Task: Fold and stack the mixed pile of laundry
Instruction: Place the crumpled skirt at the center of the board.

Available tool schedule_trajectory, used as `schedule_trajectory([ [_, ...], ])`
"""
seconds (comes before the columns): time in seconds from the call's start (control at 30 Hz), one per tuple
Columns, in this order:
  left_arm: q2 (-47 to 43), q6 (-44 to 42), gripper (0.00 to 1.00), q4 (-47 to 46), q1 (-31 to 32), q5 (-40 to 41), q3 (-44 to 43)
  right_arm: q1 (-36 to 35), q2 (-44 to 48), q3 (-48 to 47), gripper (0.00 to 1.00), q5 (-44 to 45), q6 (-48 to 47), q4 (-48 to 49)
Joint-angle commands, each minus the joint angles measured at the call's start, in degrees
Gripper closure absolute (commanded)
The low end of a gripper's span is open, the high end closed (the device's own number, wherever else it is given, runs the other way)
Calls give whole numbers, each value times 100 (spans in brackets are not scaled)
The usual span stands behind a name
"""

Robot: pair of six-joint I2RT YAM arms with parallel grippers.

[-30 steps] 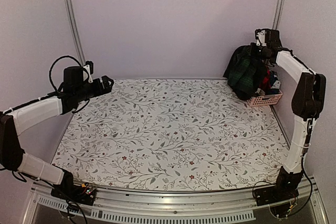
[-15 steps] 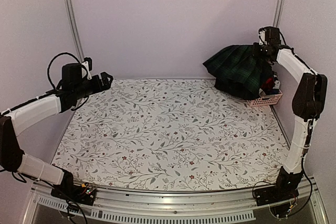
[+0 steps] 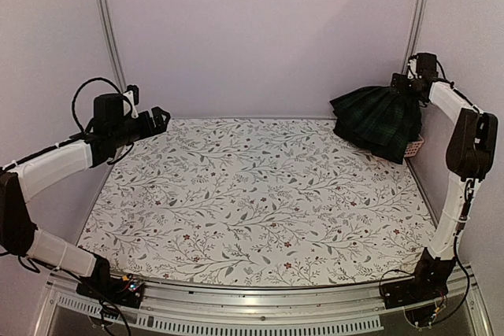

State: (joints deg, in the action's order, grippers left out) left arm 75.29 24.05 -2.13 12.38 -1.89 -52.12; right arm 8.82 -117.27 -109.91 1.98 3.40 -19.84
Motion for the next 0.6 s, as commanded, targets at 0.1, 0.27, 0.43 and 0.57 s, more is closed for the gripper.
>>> schedule_trajectory([
  [0.1, 46, -24, 0, -69, 54, 10, -61, -78, -78, -22, 31, -231, 75, -110],
  [0.27, 61, -36, 0, -76, 54, 38, -53, -230, 221, 351, 99, -660, 178, 97],
  [0.43, 117, -7, 0, -128, 54, -12, -61, -755, 698, 452, 100, -1336, 16, 304],
  [0.57, 161, 44, 0, -151, 49, -68, -105, -1384, 957, 455, 100, -1892, -115, 374],
])
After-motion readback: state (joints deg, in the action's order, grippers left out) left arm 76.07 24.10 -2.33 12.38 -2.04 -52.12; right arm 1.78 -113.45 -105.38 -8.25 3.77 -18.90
